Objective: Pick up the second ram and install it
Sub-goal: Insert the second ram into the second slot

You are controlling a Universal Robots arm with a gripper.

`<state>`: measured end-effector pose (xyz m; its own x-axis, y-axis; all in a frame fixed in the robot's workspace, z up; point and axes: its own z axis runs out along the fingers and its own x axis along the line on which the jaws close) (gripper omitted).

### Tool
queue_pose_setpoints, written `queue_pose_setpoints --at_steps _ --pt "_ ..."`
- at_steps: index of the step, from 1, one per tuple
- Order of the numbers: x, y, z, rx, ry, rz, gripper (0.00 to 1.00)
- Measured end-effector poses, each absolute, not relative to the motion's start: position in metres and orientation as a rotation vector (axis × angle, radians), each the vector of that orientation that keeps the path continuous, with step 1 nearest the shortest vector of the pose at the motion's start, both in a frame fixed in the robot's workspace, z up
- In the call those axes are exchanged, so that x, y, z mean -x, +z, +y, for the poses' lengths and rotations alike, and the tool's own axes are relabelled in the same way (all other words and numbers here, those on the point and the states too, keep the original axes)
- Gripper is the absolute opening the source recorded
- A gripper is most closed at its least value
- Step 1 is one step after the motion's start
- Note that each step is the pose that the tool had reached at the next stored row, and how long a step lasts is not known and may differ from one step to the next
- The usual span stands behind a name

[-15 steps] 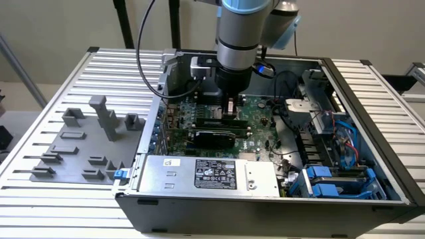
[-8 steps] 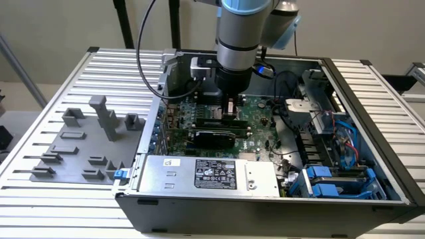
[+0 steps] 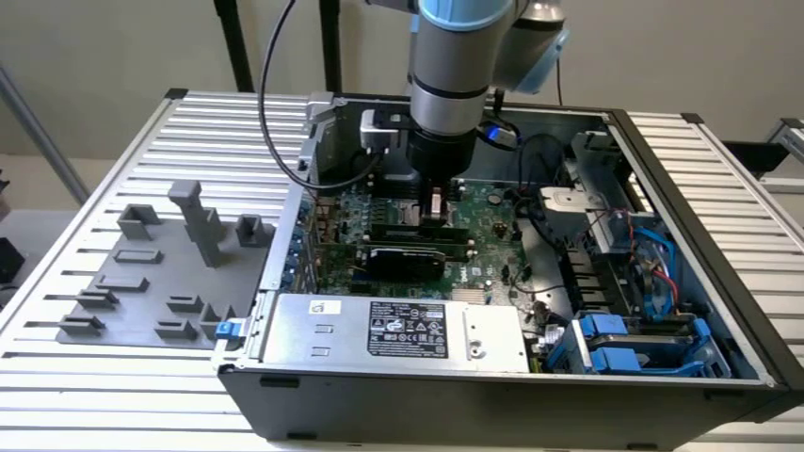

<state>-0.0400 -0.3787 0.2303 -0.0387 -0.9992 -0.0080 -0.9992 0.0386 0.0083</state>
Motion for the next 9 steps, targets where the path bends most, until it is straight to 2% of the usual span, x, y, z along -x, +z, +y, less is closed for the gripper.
queue_pose_setpoints --at_steps 9 --pt "0.0405 0.2287 -0.3787 2.182 0.016 2.259 0.00"
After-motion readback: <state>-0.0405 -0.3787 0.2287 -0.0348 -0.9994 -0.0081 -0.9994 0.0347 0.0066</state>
